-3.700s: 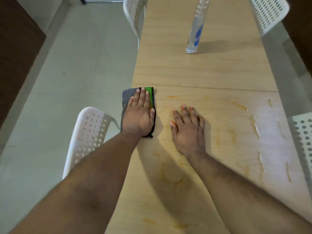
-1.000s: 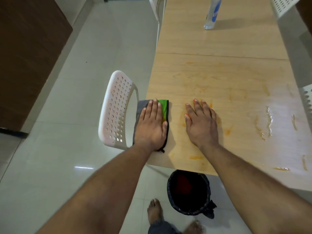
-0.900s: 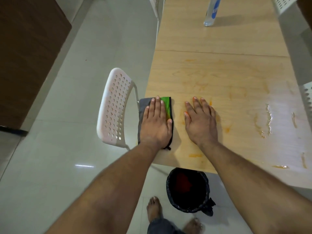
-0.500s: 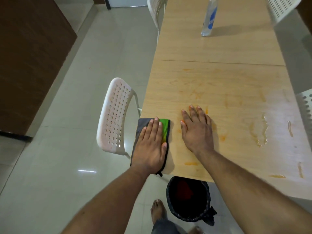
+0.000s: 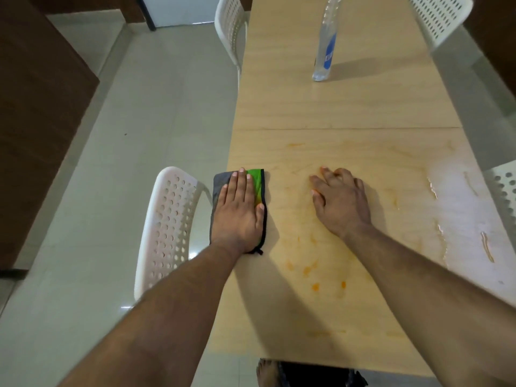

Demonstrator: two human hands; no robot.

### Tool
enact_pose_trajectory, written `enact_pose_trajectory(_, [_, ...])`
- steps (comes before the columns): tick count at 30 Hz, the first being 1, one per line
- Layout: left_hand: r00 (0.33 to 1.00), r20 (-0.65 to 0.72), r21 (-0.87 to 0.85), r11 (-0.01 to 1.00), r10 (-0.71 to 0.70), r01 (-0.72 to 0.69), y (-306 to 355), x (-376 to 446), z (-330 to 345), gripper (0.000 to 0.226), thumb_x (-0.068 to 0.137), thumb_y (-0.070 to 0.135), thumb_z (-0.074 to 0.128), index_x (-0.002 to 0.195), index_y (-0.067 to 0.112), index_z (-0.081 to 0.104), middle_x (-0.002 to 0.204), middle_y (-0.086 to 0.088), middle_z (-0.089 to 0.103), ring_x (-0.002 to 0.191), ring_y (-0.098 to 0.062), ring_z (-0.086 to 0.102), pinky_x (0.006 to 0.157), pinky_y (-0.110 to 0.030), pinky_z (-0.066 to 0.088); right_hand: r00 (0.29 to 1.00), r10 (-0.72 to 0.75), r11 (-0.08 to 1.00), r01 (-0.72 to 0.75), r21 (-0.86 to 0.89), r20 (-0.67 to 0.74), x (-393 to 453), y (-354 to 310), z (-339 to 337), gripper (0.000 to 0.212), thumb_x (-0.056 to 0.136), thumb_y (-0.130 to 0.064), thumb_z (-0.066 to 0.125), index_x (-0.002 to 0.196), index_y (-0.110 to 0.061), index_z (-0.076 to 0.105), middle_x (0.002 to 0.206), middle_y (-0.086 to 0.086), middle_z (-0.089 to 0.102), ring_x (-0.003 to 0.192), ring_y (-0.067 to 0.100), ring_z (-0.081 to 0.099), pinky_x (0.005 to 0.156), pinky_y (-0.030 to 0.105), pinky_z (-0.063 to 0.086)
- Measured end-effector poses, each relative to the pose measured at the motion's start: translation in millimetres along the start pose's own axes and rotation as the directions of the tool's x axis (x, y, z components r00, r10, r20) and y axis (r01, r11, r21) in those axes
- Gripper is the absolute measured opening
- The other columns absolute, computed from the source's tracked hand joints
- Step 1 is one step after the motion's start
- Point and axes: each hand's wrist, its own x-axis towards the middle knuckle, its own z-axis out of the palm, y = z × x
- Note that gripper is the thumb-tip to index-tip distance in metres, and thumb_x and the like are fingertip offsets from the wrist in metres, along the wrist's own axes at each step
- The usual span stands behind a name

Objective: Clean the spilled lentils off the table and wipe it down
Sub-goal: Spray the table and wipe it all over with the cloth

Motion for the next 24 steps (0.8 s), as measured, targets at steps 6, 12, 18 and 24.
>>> enact_pose_trajectory(6, [1.000, 0.008, 0.001, 1.000, -0.017, 0.017, -3, 86, -13, 0.077, 0.103, 0.047, 0.008, 0.167, 0.005, 0.002, 0.176, -0.012, -0.006, 0.163, -0.025, -0.007, 0.132, -0.044, 0.002, 0.999, 0.019, 1.000, -0.019, 0.008, -0.030, 3, 0, 8, 0.056, 0.105, -0.049, 0.026, 0.153, -0.034, 0.052, 0.164, -0.003, 0.044, 0.143, 0.031, 0.039, 0.114, 0.053, 0.035])
enact_pose_trajectory(12, [0.999, 0.000, -0.017, 0.999, 0.037, -0.037, 56, 142, -16, 0.078, 0.103, 0.047, 0.012, 0.167, 0.002, 0.006, 0.176, -0.016, -0.002, 0.163, -0.029, -0.003, 0.132, -0.047, 0.006, 0.999, 0.003, 1.000, -0.003, -0.005, -0.052, 4, 6, 10, 0.052, 0.105, -0.046, 0.035, 0.151, -0.033, 0.055, 0.163, -0.002, 0.046, 0.139, 0.032, 0.042, 0.109, 0.052, 0.038])
enact_pose_trajectory(18, [0.958, 0.049, -0.097, 0.956, 0.284, -0.278, 53, 66, -15, 0.071, 0.110, 0.046, 0.019, 0.168, 0.009, 0.000, 0.176, -0.009, -0.010, 0.162, -0.021, -0.013, 0.132, -0.044, 0.004, 1.000, 0.009, 1.000, -0.009, 0.010, -0.030, 3, 5, 3, 0.052, 0.106, -0.047, 0.033, 0.150, -0.034, 0.056, 0.163, -0.003, 0.046, 0.140, 0.030, 0.042, 0.110, 0.051, 0.038])
enact_pose_trajectory(24, [0.989, 0.018, -0.016, 0.989, 0.147, -0.146, 9, 123, -19, 0.074, 0.107, 0.048, 0.014, 0.168, 0.007, 0.005, 0.177, -0.010, -0.004, 0.163, -0.023, -0.007, 0.132, -0.044, 0.003, 0.999, 0.022, 0.999, -0.021, 0.032, -0.044, 5, 3, 8, 0.051, 0.107, -0.047, 0.035, 0.153, -0.034, 0.053, 0.164, -0.004, 0.044, 0.142, 0.030, 0.042, 0.112, 0.052, 0.037])
